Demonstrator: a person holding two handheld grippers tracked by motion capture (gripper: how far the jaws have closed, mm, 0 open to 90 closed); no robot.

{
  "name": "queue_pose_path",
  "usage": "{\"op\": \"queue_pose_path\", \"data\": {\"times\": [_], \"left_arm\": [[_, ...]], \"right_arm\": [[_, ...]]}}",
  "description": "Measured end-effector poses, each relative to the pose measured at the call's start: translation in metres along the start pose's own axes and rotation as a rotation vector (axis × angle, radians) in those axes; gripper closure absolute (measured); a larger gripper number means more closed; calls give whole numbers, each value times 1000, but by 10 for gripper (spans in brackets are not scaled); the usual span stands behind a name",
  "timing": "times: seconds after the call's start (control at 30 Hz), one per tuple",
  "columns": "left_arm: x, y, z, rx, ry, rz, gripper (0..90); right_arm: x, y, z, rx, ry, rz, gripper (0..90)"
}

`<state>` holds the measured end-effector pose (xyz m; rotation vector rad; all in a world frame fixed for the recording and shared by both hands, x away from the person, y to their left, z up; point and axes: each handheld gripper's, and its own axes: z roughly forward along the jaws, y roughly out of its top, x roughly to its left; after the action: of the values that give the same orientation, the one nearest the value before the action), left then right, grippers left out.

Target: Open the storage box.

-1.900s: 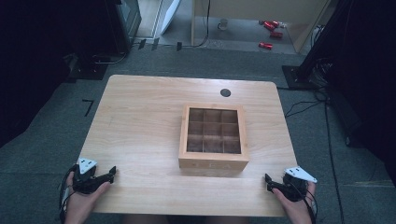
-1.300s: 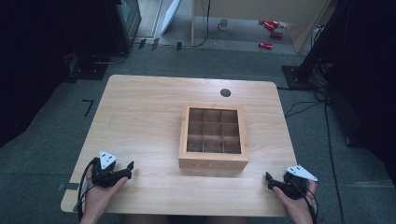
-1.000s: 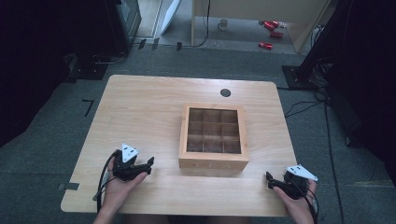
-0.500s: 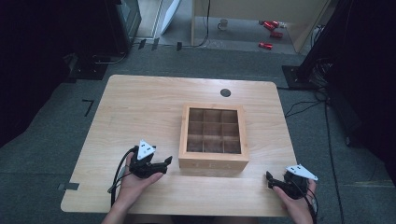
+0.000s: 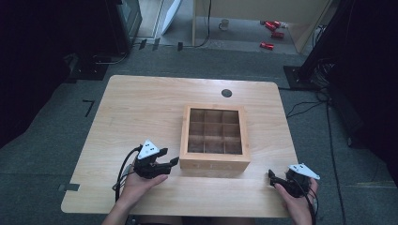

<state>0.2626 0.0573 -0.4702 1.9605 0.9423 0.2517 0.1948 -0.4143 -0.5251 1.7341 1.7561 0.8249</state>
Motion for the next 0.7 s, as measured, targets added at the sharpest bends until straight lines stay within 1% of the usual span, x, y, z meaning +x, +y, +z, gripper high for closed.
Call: {"op": "queue_pose_path", "data": {"times": [0.03,0.13,0.17,0.2,0.23,0.3,0.37,0.47,0.5,0.53,0.57,0.6,0.63,0.67,0.7], "left_arm": [[-2,0,-1,-2,1,5,445],[-4,1,-4,-10,-35,11,476],[-4,1,-4,-10,-35,11,469],[-8,2,-5,3,-52,34,470],[-8,2,-5,3,-52,34,472],[-15,1,-5,12,-68,61,476],[-19,0,-2,29,-65,79,483],[-22,0,1,34,-63,78,507],[-23,-1,3,41,-60,72,507],[-25,-1,7,54,-52,64,535],[-25,-1,7,54,-52,64,547],[-26,-1,8,60,-51,62,547],[-26,-1,10,68,-54,60,571],[-26,-1,11,72,-46,58,590],[-26,-1,11,72,-46,58,600]], "right_arm": [[0,0,0,-2,0,5,158],[0,1,-1,-7,19,26,158],[0,1,-2,-10,24,31,158],[1,1,-2,-15,31,38,159],[1,1,-2,-15,31,38,159],[4,5,-6,-33,45,49,168],[7,8,-9,-46,56,51,175],[13,13,-12,-58,70,41,182],[13,13,-12,-58,70,41,182],[19,16,-15,-72,90,31,185],[22,18,-16,-73,97,33,186],[22,18,-16,-73,97,33,186],[25,20,-17,-77,108,29,187],[33,24,-18,-87,128,11,188],[33,24,-18,-87,128,11,188]]}}
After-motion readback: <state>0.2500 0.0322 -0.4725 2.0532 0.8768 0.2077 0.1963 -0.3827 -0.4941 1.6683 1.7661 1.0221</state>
